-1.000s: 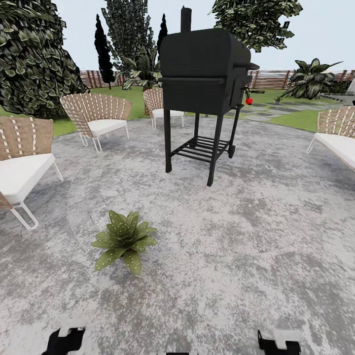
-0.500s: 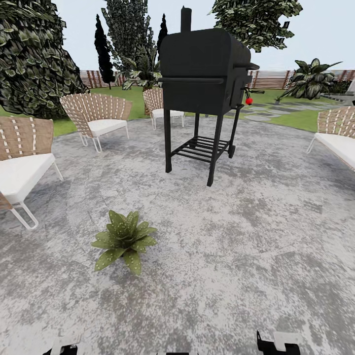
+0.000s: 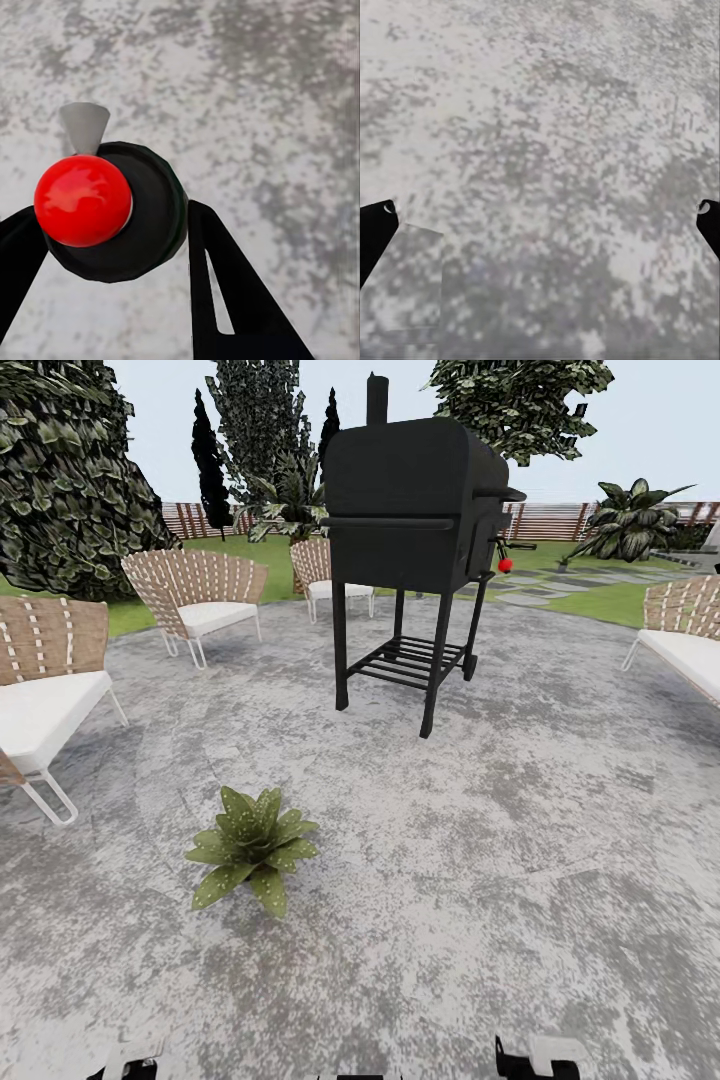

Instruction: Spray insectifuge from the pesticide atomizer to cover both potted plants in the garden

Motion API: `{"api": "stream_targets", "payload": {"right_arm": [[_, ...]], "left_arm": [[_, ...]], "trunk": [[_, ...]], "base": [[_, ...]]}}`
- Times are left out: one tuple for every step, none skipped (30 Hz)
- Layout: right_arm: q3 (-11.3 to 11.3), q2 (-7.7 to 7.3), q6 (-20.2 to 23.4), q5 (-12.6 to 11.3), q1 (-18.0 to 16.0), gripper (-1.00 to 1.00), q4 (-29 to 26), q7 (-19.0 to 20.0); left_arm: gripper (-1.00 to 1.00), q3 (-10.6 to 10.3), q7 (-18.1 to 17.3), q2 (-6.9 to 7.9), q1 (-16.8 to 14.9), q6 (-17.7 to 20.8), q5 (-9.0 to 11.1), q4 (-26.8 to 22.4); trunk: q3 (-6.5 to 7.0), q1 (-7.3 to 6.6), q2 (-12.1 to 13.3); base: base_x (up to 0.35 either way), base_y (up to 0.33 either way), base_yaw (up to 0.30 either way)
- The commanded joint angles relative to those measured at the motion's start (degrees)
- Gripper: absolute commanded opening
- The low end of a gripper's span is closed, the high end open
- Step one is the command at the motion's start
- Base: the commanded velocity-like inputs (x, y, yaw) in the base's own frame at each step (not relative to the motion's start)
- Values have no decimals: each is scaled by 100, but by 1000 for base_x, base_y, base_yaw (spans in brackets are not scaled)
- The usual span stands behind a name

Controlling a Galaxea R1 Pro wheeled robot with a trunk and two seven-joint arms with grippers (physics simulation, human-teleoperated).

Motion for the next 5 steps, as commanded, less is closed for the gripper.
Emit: {"api": "stream_targets", "payload": {"right_arm": [[-2,3,-11,30,-1,100,5,-29],[-2,4,-11,30,0,100,5,-29],[-2,5,-11,30,1,100,5,-29],[-2,3,-11,30,1,100,5,-29],[-2,2,-11,30,1,100,5,-29]], "left_arm": [[-100,53,-30,-2,-3,-19,-41,5],[-100,52,-31,-3,-3,-18,-44,6],[-100,50,-31,-5,-3,-18,-44,5],[-100,51,-31,-7,-3,-20,-42,7],[-100,52,-31,-6,-3,-20,-42,6]], "trunk": [[-4,-1,-2],[-4,-1,-2],[-4,-1,-2],[-4,-1,-2],[-4,-1,-2]], "base": [[0,0,0],[0,0,0],[0,0,0],[0,0,0],[0,0,0]]}}
